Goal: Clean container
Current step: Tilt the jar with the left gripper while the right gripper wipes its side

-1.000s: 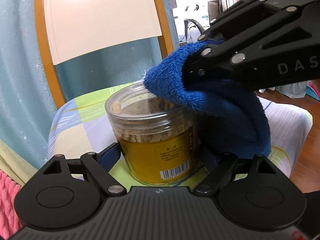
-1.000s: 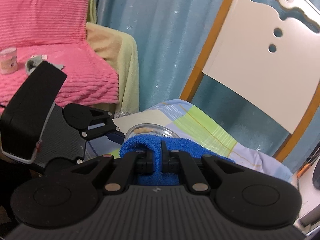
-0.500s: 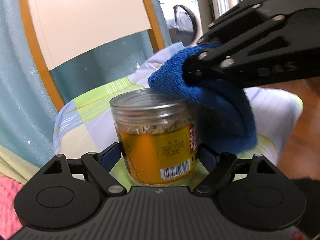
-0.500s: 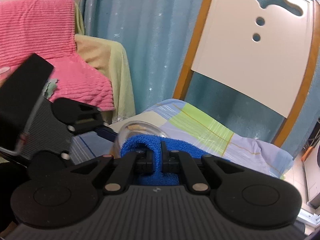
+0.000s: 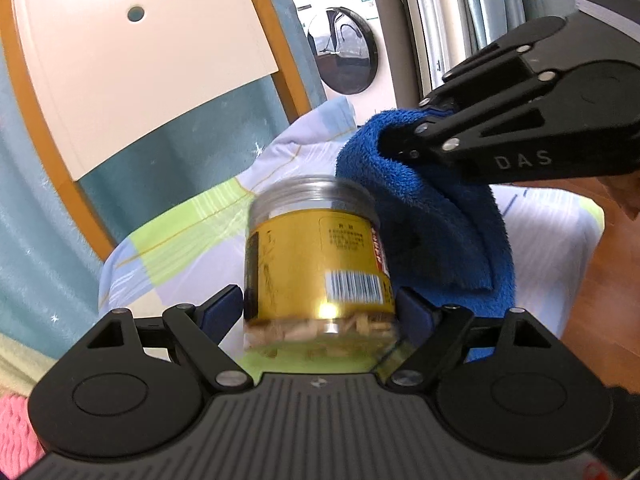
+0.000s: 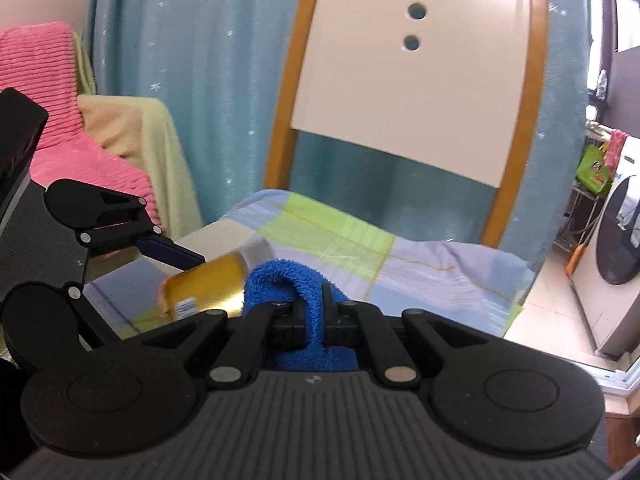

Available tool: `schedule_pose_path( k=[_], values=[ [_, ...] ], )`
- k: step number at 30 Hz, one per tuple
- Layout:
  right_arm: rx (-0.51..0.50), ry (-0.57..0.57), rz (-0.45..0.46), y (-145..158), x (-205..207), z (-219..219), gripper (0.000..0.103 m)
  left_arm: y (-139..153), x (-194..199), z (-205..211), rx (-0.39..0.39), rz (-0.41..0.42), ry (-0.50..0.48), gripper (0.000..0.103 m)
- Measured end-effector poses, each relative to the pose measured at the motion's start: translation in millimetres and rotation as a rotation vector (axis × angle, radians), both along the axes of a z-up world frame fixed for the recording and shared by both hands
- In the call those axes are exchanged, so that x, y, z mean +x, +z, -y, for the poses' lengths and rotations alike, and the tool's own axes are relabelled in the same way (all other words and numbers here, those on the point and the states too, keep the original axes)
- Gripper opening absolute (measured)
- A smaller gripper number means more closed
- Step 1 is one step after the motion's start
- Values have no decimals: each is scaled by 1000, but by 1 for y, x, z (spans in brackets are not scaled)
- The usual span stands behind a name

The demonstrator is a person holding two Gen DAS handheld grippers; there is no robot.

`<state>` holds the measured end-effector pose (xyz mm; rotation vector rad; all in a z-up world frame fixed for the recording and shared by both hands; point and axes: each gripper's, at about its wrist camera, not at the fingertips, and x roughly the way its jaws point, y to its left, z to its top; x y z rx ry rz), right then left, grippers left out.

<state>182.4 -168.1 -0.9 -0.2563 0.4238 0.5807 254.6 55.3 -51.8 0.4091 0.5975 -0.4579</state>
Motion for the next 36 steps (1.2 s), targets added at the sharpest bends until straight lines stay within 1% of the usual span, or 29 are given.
schedule_pose_path(
  k=[1,3,6,10,13,15,20,22,24,25,28,30,31,34,36],
  values=[
    [1,0,17,1,-1,0,3,-1,0,3,1,0,-2,83],
    [-7,4,46,2,-2,1,3,2,-19,14,7,11,-3,83],
    [-31,47,73,3,-1,-2,3,1,-36,19,-2,16,-2,83],
    [-69,130,87,-2,3,-18,3,-1,-36,28,-2,42,-14,83],
    [-81,203,70,-6,5,-30,3,-4,-35,24,-5,57,-22,83],
    [-66,262,58,-6,2,-34,4,-5,-33,23,-12,59,-24,83],
    [-13,345,9,-4,3,-33,4,-10,-25,19,-38,70,-26,83],
    [-23,349,15,-5,5,-35,4,-14,-19,45,-32,77,-27,83],
    [-35,320,25,-5,13,-37,3,-7,-38,55,-24,83,-29,83],
    [-40,297,29,-5,17,-36,3,-5,-44,58,-22,86,-29,83],
    [-44,211,28,-5,31,-33,3,-6,-42,58,-22,87,-29,83],
    [-47,195,24,-4,33,-33,3,-6,-44,58,-29,85,-26,83],
    [-51,211,24,-4,31,-35,4,-6,-47,56,-31,84,-25,83],
    [-47,332,13,-1,15,-38,4,-5,-51,58,-36,86,-22,83],
    [-66,382,23,0,7,-40,4,-6,-50,58,-35,89,-23,83]
  ],
)
